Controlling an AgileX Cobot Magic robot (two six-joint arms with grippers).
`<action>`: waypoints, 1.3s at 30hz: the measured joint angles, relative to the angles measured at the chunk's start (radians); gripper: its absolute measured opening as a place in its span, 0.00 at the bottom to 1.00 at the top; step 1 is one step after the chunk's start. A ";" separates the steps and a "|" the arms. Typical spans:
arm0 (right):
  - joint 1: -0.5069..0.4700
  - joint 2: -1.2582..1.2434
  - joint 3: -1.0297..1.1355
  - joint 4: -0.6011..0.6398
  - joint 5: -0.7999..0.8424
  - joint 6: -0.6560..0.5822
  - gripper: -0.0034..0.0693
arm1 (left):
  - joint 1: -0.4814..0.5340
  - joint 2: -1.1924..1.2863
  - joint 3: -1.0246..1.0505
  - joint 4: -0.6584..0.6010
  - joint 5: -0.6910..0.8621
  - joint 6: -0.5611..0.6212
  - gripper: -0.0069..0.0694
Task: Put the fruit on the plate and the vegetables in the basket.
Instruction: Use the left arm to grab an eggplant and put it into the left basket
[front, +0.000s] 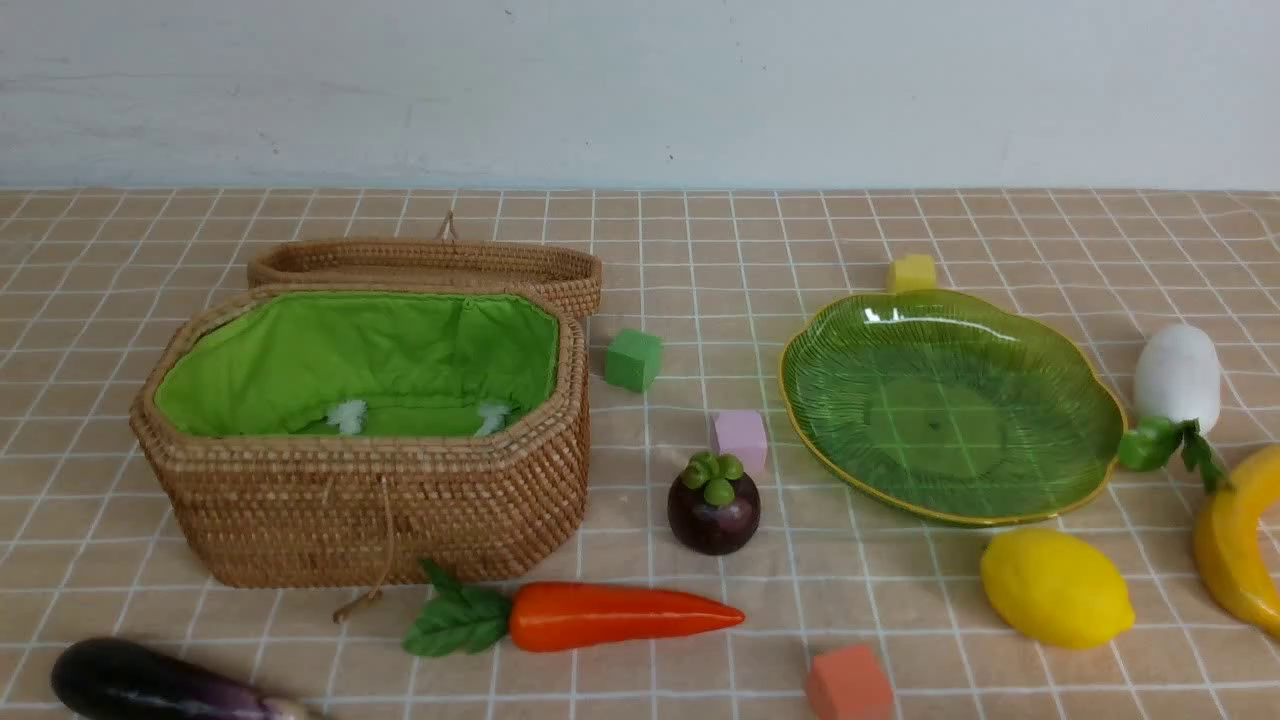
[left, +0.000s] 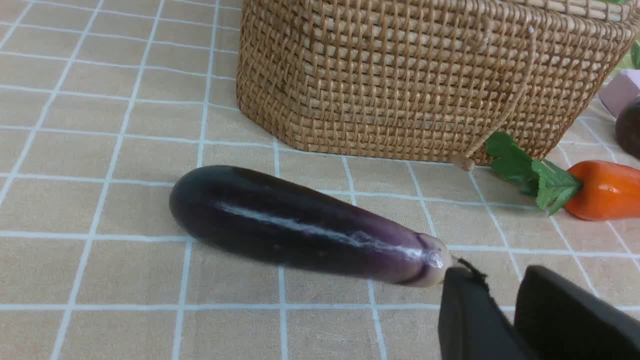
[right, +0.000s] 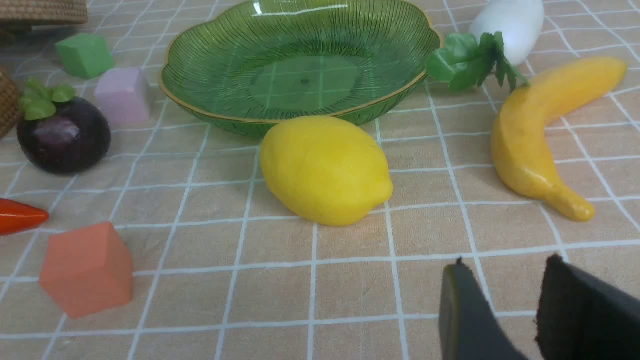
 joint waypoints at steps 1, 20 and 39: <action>0.000 0.000 0.000 0.000 0.000 0.000 0.38 | 0.000 0.000 0.000 0.000 0.000 0.000 0.29; 0.000 0.000 0.000 0.000 0.000 0.000 0.38 | 0.000 0.000 0.000 0.000 -0.008 0.000 0.29; 0.000 0.000 0.000 0.000 0.000 0.000 0.38 | 0.000 0.000 0.000 -0.470 -0.420 -0.203 0.30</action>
